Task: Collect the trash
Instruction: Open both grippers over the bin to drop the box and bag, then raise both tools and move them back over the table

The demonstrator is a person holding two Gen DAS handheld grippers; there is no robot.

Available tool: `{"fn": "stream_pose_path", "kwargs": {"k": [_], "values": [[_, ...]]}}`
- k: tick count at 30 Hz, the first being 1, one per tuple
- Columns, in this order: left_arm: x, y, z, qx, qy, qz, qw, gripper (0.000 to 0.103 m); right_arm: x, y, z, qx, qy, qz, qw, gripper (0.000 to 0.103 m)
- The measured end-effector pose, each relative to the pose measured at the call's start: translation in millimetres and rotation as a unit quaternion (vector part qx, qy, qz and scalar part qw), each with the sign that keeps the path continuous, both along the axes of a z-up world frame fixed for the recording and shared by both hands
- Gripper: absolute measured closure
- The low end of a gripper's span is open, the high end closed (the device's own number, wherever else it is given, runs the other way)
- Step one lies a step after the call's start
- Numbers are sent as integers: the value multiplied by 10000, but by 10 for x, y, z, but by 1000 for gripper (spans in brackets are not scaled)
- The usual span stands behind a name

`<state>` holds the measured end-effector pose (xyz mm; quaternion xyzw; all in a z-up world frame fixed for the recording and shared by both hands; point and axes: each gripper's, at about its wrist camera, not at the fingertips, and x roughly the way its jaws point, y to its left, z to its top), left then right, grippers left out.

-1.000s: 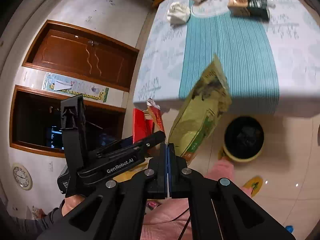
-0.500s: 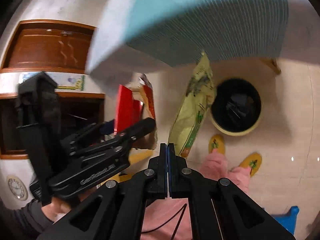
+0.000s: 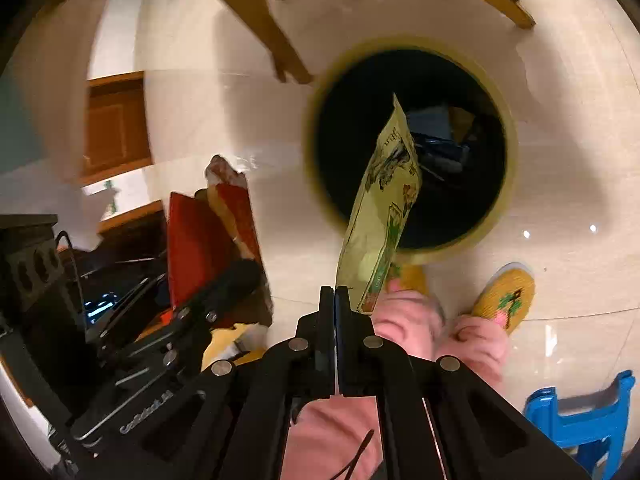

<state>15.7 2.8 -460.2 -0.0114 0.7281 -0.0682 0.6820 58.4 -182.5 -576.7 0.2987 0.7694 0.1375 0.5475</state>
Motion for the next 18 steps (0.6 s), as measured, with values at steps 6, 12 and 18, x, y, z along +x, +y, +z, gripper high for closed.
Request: {"fn": "stream_pose_path", "kwargs": {"k": [6,12,18], "values": [[153,-189,-439,8,204,-147,9997,55,251,-105,-582,-567,309,21,9979,71],[361,-287,-665,140,224,-139,9996,50,349,-328,-768,-929,185,-340,9949,52],[465,-354,-671,321,43,-181,9993,32,336,-419,-699,-1056,10,-372,9937,52]]}}
